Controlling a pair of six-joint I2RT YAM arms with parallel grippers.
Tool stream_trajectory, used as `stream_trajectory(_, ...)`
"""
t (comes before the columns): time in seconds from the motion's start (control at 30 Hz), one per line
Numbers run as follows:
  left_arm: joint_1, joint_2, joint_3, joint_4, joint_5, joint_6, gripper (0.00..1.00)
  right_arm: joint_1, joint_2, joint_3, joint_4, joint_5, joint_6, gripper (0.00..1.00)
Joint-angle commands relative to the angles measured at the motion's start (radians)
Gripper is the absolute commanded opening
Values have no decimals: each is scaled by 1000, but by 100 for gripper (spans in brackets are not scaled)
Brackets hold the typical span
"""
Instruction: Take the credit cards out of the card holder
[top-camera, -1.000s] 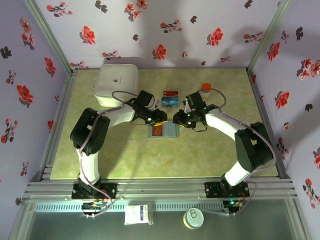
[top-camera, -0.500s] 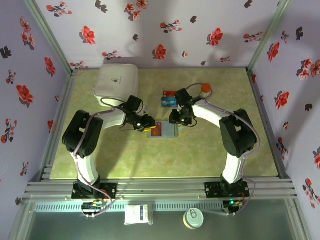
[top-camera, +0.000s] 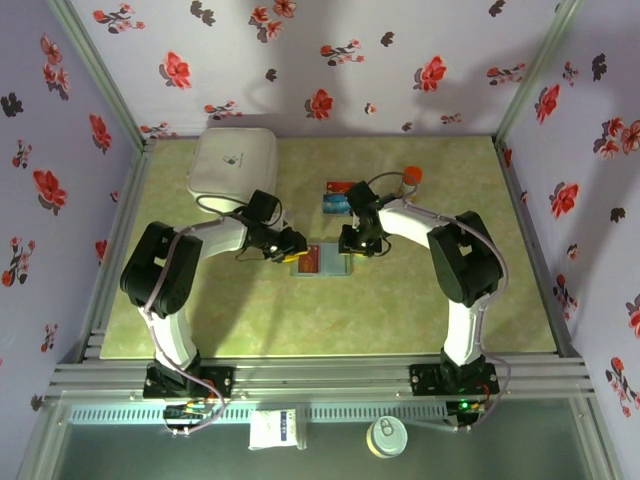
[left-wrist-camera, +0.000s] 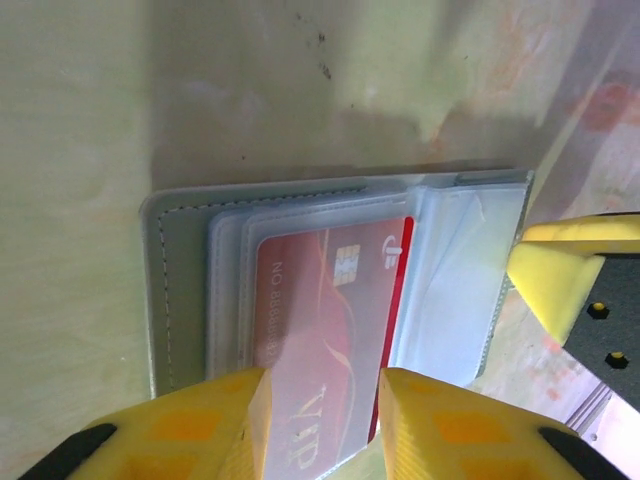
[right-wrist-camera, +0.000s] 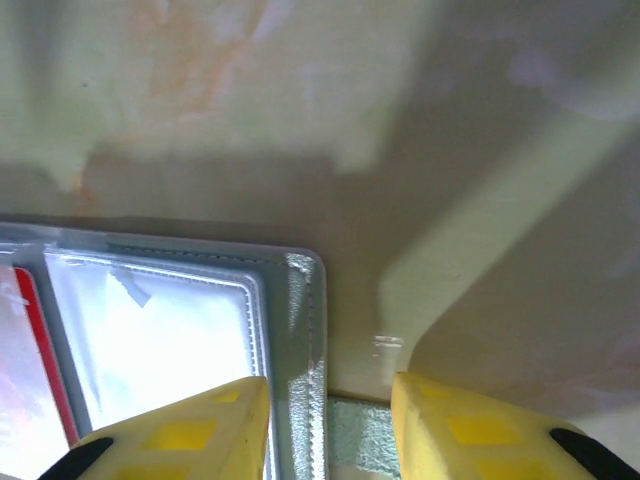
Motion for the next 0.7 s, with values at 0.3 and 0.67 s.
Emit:
stream_trajectory(0.3, 34, -39, -28, -39, -13, 58, 30, 23, -15, -30, 21, -27, 13, 30)
stream_trajectory(0.67, 33, 10, -42, -23, 28, 49, 29, 23, -109, -29, 37, -25, 35, 31)
